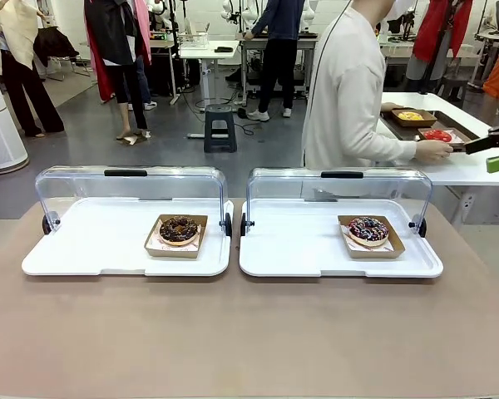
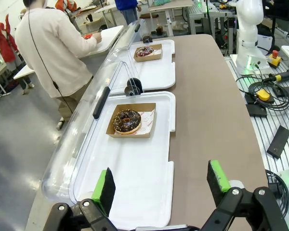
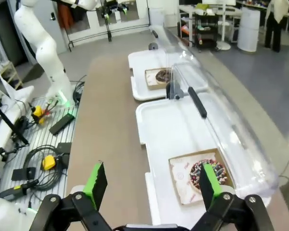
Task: Provide the desired donut to the person.
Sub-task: Place the picked Paper togo box onto the Handle tray extended by the person.
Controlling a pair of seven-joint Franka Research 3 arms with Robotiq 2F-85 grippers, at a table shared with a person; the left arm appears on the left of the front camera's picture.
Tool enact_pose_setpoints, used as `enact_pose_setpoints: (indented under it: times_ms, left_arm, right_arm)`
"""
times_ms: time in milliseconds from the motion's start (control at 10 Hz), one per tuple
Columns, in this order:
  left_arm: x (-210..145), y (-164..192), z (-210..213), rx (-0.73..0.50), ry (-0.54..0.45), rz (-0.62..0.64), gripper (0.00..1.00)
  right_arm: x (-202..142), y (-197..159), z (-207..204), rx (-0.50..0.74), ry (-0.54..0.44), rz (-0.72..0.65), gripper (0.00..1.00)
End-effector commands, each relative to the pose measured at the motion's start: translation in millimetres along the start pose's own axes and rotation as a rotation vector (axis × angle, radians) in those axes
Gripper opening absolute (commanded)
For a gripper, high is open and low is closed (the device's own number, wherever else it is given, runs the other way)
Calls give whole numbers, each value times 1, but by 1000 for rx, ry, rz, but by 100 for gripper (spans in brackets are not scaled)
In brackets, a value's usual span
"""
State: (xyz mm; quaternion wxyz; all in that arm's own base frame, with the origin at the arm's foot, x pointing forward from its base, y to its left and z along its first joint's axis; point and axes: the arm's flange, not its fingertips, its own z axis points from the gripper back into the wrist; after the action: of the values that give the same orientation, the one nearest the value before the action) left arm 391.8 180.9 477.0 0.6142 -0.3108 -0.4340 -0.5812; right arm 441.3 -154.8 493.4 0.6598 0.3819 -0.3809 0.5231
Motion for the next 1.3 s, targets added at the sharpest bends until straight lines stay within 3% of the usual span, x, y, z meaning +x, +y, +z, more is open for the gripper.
enact_pose_setpoints:
  times_ms: [0, 700, 800, 1200]
  left_arm:
    - [0, 0, 0, 13, 1, -7, 100]
    - [0, 0, 0, 13, 1, -7, 100]
    - [0, 0, 0, 13, 1, -7, 100]
    - [0, 0, 0, 13, 1, -7, 100]
  right_arm:
    - [14, -1, -2, 33, 47, 55, 100]
    - [15, 3, -6, 38, 86, 49, 100]
    - [16, -1, -3, 33, 47, 56, 100]
    - [16, -1, -3, 33, 47, 56, 100]
